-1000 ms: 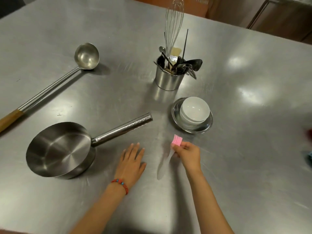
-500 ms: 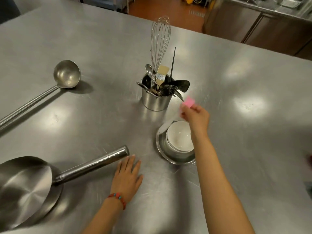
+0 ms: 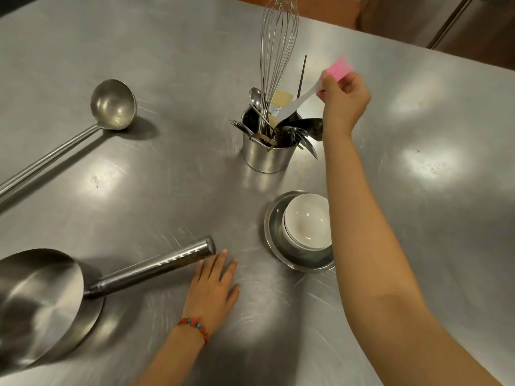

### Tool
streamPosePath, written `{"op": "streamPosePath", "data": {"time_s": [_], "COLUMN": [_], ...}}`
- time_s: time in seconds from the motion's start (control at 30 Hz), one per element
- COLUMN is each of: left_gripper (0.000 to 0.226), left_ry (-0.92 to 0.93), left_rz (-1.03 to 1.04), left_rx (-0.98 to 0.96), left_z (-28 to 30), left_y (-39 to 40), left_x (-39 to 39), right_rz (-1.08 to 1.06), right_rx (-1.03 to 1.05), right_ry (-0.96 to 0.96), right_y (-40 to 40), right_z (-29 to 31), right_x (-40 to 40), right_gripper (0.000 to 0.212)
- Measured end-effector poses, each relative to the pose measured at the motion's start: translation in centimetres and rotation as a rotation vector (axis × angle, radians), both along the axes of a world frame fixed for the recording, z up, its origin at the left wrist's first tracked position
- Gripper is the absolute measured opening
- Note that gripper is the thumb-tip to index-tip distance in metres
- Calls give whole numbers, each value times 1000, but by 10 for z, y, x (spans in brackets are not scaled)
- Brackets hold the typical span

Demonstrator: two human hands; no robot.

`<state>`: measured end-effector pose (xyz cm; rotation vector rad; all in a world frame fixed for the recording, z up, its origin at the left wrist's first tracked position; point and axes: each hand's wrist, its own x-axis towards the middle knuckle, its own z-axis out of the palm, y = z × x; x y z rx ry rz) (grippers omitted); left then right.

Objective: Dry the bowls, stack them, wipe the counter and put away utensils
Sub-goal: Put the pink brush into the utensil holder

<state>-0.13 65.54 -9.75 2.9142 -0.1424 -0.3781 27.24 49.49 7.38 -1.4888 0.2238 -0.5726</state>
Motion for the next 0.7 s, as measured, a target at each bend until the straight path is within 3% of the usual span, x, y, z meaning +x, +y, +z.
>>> {"op": "streamPosePath", "data": {"time_s": [0.2, 0.37, 0.6, 0.7], "left_gripper": [54, 53, 45, 57], "left_ry": [26, 16, -104, -133], "left_rz": [-5, -23, -49, -38], "left_rx": [9, 28, 26, 11], "left_z": [-2, -5, -15, -14], "left_y": [1, 1, 3, 4], "left_x": [0, 0, -2, -2], "right_rz": [59, 122, 187, 186], "right_rx": [-277, -465, -461, -428], "right_ry": [98, 214, 272, 282], "right_y": [13, 11, 6, 1], "right_z": [-23, -40, -42, -40], "right_x": [21, 25, 14, 1], "right_gripper": [17, 4, 31, 39]}}
